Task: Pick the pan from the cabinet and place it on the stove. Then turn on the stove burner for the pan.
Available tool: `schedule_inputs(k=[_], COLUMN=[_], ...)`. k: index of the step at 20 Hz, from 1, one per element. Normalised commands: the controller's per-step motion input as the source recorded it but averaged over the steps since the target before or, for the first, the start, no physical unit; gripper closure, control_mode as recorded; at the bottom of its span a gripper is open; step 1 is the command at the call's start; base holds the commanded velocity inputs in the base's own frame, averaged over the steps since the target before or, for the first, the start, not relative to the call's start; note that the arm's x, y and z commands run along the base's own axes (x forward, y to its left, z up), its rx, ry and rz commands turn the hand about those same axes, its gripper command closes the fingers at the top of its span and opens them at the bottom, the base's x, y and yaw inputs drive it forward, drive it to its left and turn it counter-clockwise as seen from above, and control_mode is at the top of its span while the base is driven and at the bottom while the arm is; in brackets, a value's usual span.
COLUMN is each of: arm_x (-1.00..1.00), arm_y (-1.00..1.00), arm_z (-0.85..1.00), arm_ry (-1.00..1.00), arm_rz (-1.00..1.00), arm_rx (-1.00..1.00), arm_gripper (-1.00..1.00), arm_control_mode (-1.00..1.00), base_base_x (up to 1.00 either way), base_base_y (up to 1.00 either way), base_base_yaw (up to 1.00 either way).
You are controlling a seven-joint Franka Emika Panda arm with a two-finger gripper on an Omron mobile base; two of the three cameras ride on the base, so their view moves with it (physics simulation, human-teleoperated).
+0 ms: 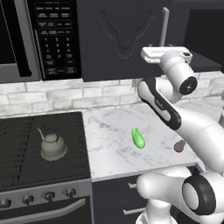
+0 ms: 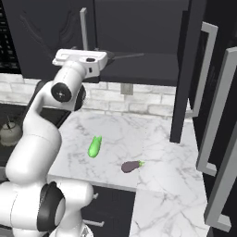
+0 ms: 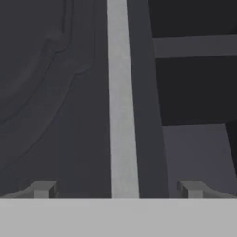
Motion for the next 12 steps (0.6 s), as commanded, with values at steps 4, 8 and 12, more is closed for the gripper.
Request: schedule_inputs(k=[4, 8, 12], arm_x=[0.34, 0.2, 0.01], arm_y=[0.0, 0.0, 0.01], arm_z=[-0.01, 0.0, 0.0], arm_ry=[0.0, -0.01, -0.01], arm_rz=[0.0, 0.0, 0.0], arm_rx=[0.01, 0.0, 0.0], arm_gripper=[1.0, 1.0, 1.0], arm_control_mode=[-1.0, -1.0, -1.0], base_base_x=[0.0, 0.0, 0.0], base_base_y=[0.0, 0.0, 0.0], base_base_yaw=[0.0, 0.0, 0.0])
